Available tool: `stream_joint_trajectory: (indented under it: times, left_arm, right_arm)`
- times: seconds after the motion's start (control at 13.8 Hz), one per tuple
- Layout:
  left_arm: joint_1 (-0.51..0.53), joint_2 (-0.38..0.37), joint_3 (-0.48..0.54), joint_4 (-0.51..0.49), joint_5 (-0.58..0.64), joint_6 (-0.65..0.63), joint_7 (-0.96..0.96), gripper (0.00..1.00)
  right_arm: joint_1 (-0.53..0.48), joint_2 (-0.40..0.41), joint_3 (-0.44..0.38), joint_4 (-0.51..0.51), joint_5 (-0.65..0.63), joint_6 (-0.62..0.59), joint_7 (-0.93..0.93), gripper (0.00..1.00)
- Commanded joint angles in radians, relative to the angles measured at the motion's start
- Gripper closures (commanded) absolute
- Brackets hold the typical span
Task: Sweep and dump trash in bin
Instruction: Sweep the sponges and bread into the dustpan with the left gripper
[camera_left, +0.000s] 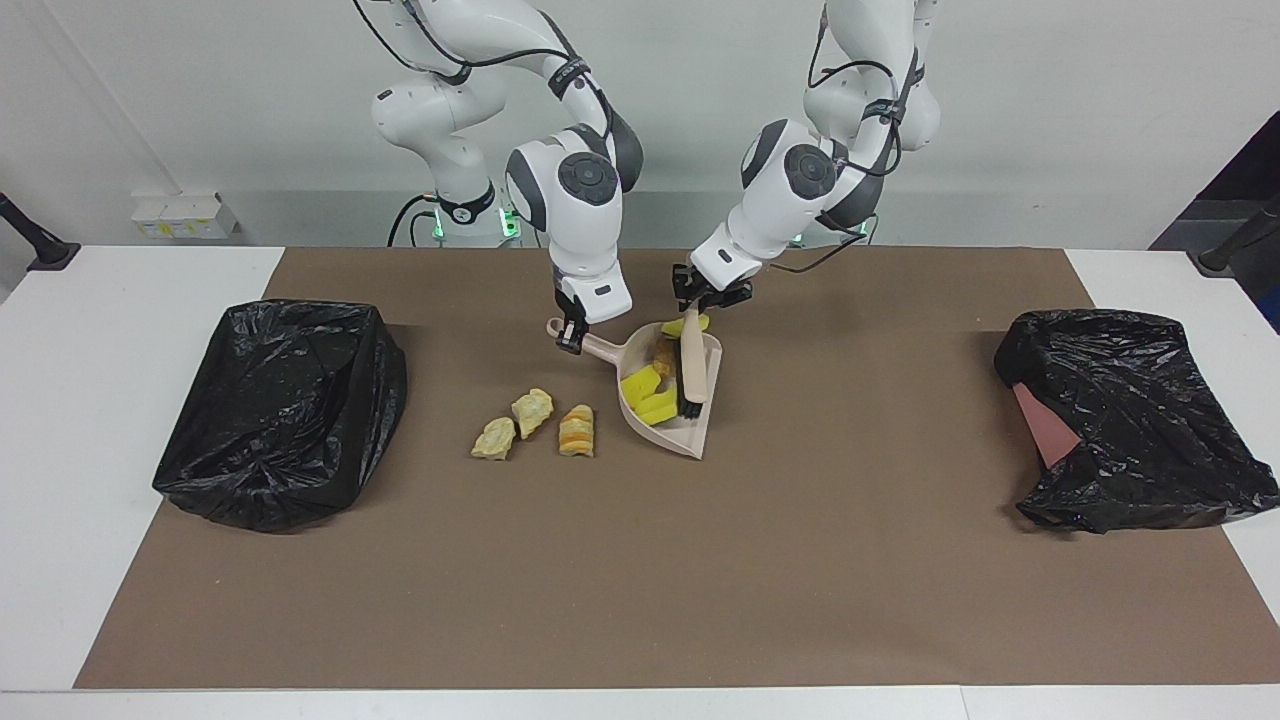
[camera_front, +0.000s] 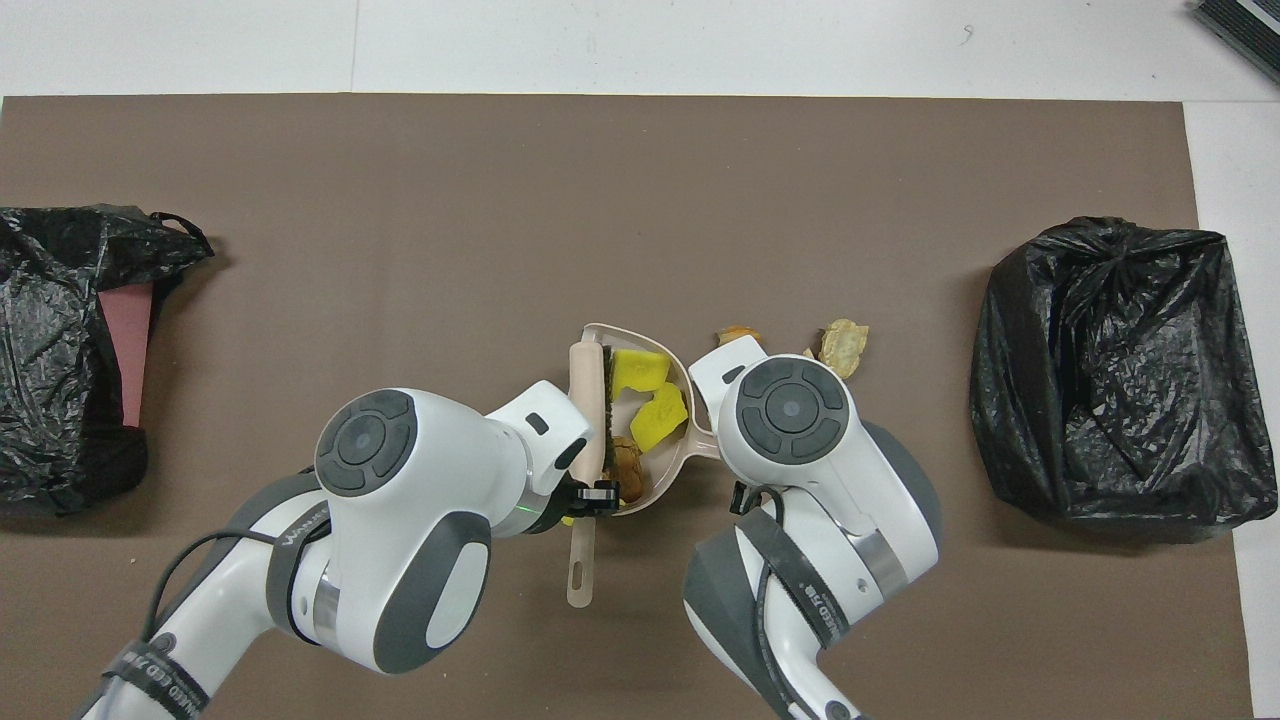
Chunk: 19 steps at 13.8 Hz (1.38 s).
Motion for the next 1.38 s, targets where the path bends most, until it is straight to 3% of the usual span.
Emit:
stream_joint_trajectory:
  times: [0.0,0.29,0.65,0.94,1.31]
  left_arm:
    - [0.038,-0.056,0.003,0.040,-0.013,-0.051,-0.089,1.00]
    - [0.056,-0.058,0.008,0.056,0.013,-0.057,-0.149,1.00]
    - [0.150,-0.092,0.008,-0.002,0.120,-0.234,-0.136,1.00]
    - [0.135,-0.092,0.003,-0.168,0.170,-0.110,-0.128,1.00]
    - [-0.031,-0.061,-0.001,-0.176,0.133,-0.002,-0.154,1.00]
  right_arm:
    - [-0.002,-0.001,0.005,-0.002,0.003,0.008,0.029,1.00]
    - [-0.002,-0.001,0.005,-0.004,0.003,0.006,0.031,1.00]
    - [-0.008,0.000,0.005,-0.001,0.001,0.003,0.017,1.00]
    - [-0.010,0.000,0.005,-0.002,0.001,0.005,0.017,1.00]
    - [-0.008,0.000,0.005,-0.002,0.003,0.003,0.023,1.00]
